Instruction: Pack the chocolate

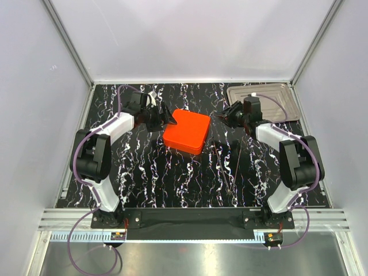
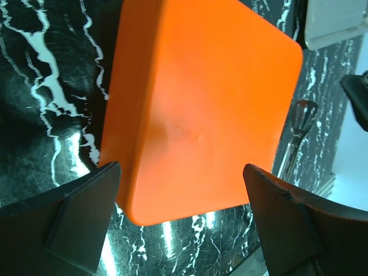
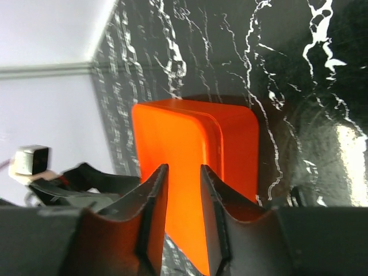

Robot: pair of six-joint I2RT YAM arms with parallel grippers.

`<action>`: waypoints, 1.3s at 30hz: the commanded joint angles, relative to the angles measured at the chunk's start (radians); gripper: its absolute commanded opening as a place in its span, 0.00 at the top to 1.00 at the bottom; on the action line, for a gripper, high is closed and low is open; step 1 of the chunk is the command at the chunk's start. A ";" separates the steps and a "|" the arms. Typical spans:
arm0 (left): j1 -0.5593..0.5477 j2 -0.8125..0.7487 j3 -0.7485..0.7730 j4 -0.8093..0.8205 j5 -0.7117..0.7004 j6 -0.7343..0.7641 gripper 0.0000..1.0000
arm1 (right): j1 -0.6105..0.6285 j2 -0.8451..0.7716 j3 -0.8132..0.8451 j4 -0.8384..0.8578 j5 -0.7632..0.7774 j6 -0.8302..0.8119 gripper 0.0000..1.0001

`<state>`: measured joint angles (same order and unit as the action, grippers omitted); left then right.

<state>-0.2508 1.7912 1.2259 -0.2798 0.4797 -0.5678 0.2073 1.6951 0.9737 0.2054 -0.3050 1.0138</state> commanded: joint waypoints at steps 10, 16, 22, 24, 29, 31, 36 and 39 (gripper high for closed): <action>-0.042 -0.159 0.130 -0.205 -0.283 0.151 0.56 | 0.056 0.030 0.362 -0.483 0.170 -0.429 1.00; -0.077 -0.164 0.109 -0.210 -0.236 0.169 0.95 | 0.084 0.095 0.485 -0.549 0.082 -0.540 1.00; -0.081 -0.133 0.061 -0.119 -0.109 0.141 1.00 | 0.072 0.184 0.467 -0.307 -0.300 -0.480 1.00; -0.081 -0.118 0.052 -0.108 -0.107 0.132 1.00 | 0.063 0.236 0.458 -0.229 -0.424 -0.413 1.00; -0.081 -0.078 0.035 -0.128 -0.139 0.121 1.00 | 0.058 0.299 0.404 0.044 -0.583 -0.266 1.00; -0.081 -0.075 0.021 -0.127 -0.148 0.118 1.00 | 0.057 0.339 0.401 0.113 -0.650 -0.218 1.00; -0.081 -0.058 0.014 -0.119 -0.158 0.114 1.00 | 0.053 0.386 0.376 0.223 -0.732 -0.159 1.00; -0.081 -0.050 0.014 -0.113 -0.156 0.109 1.00 | 0.055 0.399 0.381 0.213 -0.741 -0.164 1.00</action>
<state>-0.3321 1.7390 1.2388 -0.4389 0.3286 -0.4488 0.2691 2.0869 1.3479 0.3210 -0.9657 0.8181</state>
